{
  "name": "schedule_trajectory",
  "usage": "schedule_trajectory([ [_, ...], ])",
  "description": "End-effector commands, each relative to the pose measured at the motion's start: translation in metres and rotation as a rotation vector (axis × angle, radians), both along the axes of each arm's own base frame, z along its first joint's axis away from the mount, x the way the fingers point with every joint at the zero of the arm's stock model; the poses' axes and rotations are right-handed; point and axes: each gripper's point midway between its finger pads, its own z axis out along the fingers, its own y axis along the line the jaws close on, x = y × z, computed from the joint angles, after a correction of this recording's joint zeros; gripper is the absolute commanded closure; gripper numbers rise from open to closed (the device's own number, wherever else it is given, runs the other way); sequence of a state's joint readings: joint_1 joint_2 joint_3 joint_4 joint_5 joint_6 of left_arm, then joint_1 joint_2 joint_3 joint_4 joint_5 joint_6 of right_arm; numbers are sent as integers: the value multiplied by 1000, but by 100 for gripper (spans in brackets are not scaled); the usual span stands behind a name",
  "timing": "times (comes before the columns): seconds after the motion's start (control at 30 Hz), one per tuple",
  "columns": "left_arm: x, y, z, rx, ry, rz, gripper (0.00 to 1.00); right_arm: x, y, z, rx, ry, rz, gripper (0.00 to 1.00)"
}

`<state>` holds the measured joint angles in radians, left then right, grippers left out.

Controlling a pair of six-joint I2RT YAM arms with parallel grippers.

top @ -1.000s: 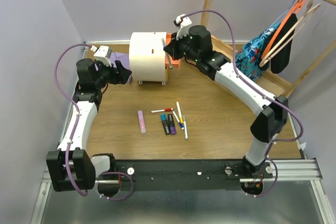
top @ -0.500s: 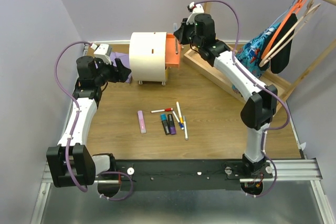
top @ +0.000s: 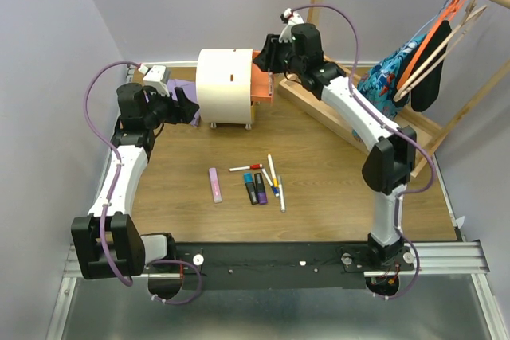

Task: Sort the stationery into containers
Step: Place the pen in the drawer, then pick up the pen from the center of the board.

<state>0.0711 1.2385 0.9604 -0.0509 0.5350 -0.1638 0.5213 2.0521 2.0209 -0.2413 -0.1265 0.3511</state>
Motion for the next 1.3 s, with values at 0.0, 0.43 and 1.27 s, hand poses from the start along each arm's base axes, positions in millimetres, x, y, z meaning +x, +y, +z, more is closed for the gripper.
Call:
schedule_trajectory([
  [0.0, -1, -1, 23, -17, -49, -8, 22, -53, -36, 34, -3, 25, -25, 48],
  [0.43, -16, 1, 0, -25, -5, 27, 22, -237, -88, -157, -336, 525, 68, 53],
  [1.27, -47, 8, -20, -27, 1, 72, 22, -211, -40, -258, -499, 582, 7, 55],
])
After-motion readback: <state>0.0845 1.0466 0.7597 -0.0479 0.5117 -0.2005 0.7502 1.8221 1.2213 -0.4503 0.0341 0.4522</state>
